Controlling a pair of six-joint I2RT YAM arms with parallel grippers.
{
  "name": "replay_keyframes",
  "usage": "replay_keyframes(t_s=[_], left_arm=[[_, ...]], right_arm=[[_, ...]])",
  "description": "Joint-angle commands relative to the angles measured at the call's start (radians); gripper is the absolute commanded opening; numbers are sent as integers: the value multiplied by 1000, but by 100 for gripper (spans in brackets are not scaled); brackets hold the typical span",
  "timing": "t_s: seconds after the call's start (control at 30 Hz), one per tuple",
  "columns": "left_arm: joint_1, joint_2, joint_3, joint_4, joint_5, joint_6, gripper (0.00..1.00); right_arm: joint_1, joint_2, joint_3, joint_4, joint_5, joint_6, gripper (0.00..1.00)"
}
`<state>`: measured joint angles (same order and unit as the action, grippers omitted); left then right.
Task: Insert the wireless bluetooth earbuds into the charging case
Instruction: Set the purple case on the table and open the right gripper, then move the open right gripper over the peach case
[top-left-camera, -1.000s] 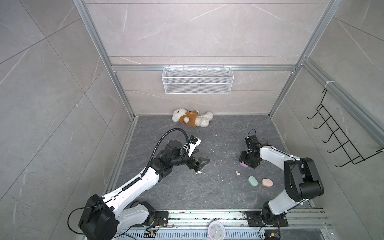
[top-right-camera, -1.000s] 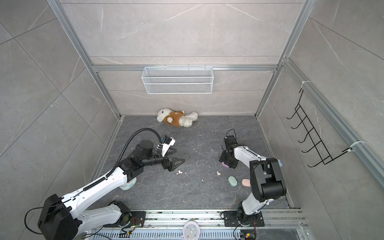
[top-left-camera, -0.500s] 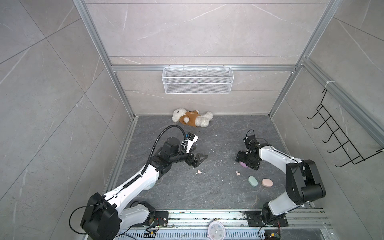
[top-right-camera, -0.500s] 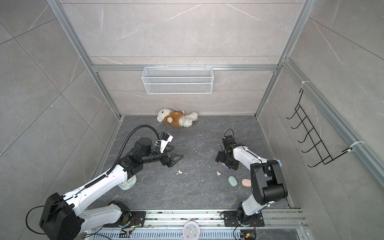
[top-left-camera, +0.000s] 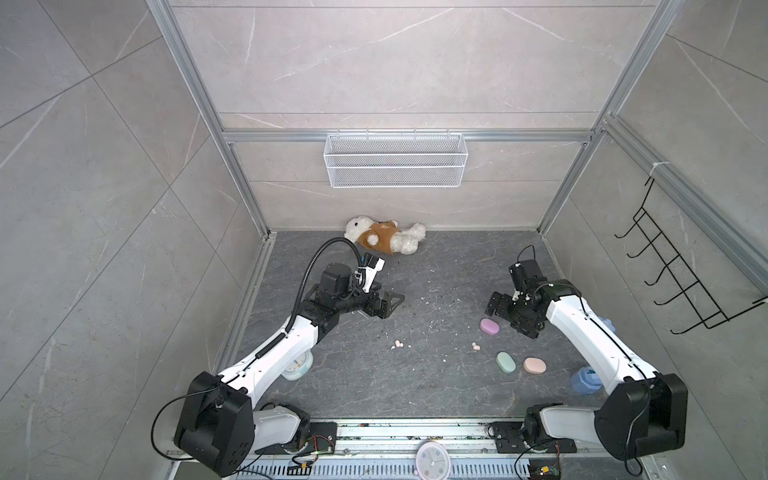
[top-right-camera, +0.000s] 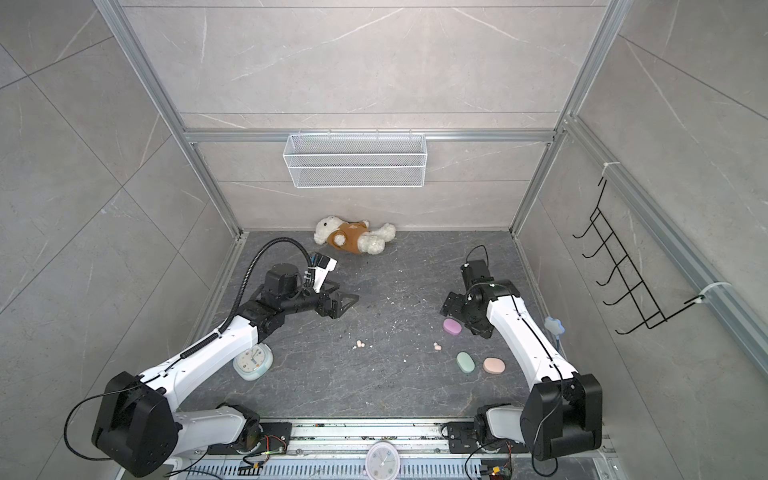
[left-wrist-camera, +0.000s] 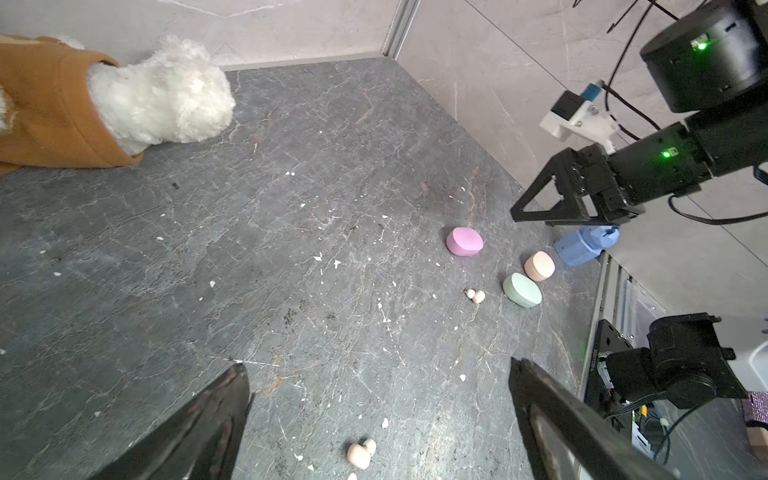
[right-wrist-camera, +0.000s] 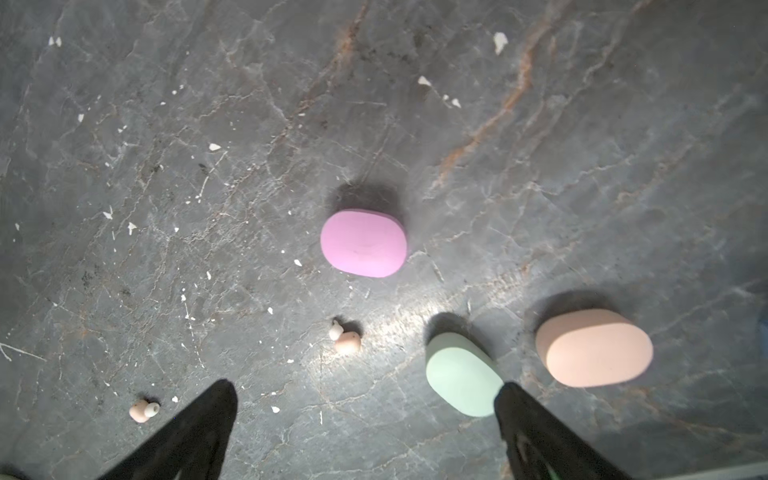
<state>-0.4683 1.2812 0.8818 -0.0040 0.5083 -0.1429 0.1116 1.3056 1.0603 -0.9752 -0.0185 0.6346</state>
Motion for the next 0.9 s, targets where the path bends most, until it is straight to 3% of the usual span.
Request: replay_keyframes(t_s=[0.0,0.43,0.87], left_arm=[[19,17,76,-7,47,23,100],[34,59,102,-39,74,71,100],[42,80,94,-39,99,100,100]], right_arm=[[-59,-35,-36,-93,-26,24,100],[-395,-47,-200,-79,-100,-48,100],[-417,-73,-346,-26,-131,77,100]])
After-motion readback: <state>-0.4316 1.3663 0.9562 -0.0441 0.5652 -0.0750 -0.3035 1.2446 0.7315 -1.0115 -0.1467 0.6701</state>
